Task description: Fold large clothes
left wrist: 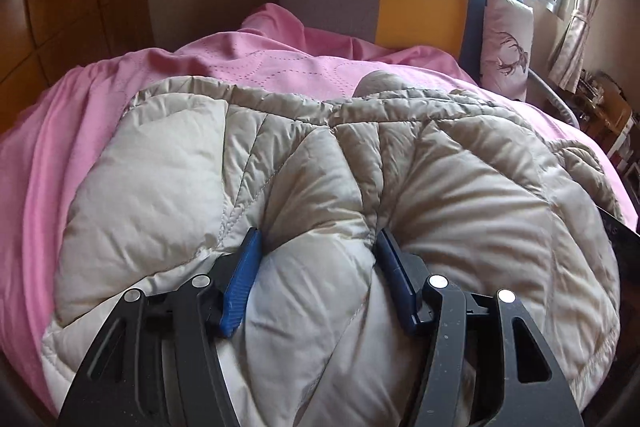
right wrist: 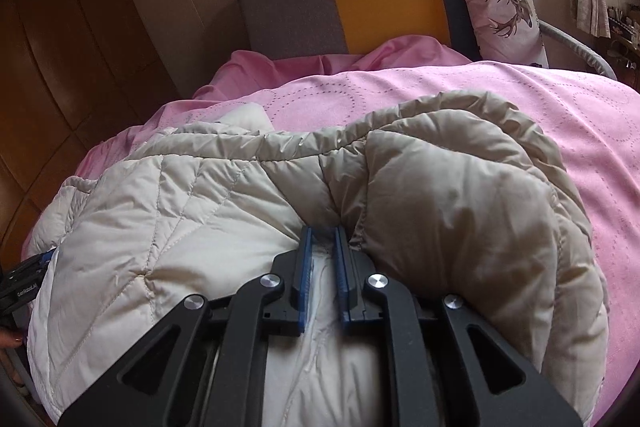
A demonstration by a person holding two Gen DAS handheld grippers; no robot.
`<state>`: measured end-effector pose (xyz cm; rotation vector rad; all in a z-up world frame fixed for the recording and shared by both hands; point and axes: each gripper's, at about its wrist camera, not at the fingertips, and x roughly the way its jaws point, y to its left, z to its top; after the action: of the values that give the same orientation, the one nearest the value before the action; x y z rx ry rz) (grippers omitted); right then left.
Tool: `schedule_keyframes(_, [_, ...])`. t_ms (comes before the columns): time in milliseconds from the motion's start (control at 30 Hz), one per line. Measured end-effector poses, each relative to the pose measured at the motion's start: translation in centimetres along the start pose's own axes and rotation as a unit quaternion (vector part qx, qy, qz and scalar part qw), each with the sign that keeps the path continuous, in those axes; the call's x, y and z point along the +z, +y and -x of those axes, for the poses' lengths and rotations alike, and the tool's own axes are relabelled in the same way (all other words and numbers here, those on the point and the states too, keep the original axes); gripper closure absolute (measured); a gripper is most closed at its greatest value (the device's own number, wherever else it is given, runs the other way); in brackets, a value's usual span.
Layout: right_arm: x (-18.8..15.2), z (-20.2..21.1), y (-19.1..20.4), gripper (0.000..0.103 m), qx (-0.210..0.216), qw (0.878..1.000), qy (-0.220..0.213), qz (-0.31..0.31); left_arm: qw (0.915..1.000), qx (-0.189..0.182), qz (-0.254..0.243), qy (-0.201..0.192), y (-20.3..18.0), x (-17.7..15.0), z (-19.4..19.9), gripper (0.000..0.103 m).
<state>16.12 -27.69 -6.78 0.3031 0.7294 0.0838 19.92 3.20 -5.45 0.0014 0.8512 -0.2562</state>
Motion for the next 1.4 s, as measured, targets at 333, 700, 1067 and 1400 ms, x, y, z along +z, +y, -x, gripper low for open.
schedule_keyframes(333, [4.2, 2.7, 4.5, 0.031, -0.033, 0.997, -0.008, 0.071, 0.9988, 0.008, 0.014, -0.047, -1.0, 6.1, 4.6, 0.019])
schedule_keyframes(700, [3.0, -5.7, 6.8, 0.006, -0.021, 0.990, 0.057, 0.128, 0.9966, 0.073, 0.013, -0.036, 3.2, 0.4, -1.5, 0.016])
schedule_keyframes(1067, [2.1, -6.3, 7.2, 0.003, -0.055, 0.988, 0.037, 0.142, 0.9967, 0.069, 0.023, -0.034, 3.3, -0.3, -0.6, 0.011])
schedule_keyframes(1400, [1.6, -5.3, 7.4, 0.002, -0.074, 0.987, 0.021, 0.142, 0.9893, 0.027, 0.106, -0.096, 4.0, -7.0, 8.1, 0.007])
